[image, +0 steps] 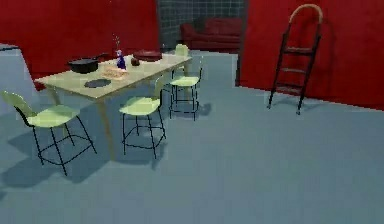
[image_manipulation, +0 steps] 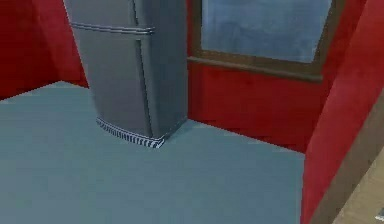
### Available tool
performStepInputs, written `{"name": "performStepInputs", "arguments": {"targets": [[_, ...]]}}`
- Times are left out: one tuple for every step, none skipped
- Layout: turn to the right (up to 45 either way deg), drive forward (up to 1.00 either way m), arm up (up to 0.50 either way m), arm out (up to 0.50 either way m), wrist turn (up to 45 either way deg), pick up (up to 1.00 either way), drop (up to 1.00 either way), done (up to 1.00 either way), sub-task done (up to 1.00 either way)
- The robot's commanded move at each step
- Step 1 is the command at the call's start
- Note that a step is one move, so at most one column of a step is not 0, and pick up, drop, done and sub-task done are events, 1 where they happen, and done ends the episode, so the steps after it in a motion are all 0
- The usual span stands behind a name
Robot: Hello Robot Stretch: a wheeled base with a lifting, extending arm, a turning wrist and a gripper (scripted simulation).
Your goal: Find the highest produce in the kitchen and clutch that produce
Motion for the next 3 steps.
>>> {"name": "performStepInputs", "arguments": {"targets": [[9.0, 0.00, 0.00, 0.00, 0.0, 0.00, 0.00, 0.00, 0.00], [0.0, 1.00, 0.00, 0.00, 0.0, 0.00, 0.00, 0.00, 0.00], [0.0, 1.00, 0.00, 0.00, 0.0, 0.00, 0.00, 0.00, 0.00]]}}
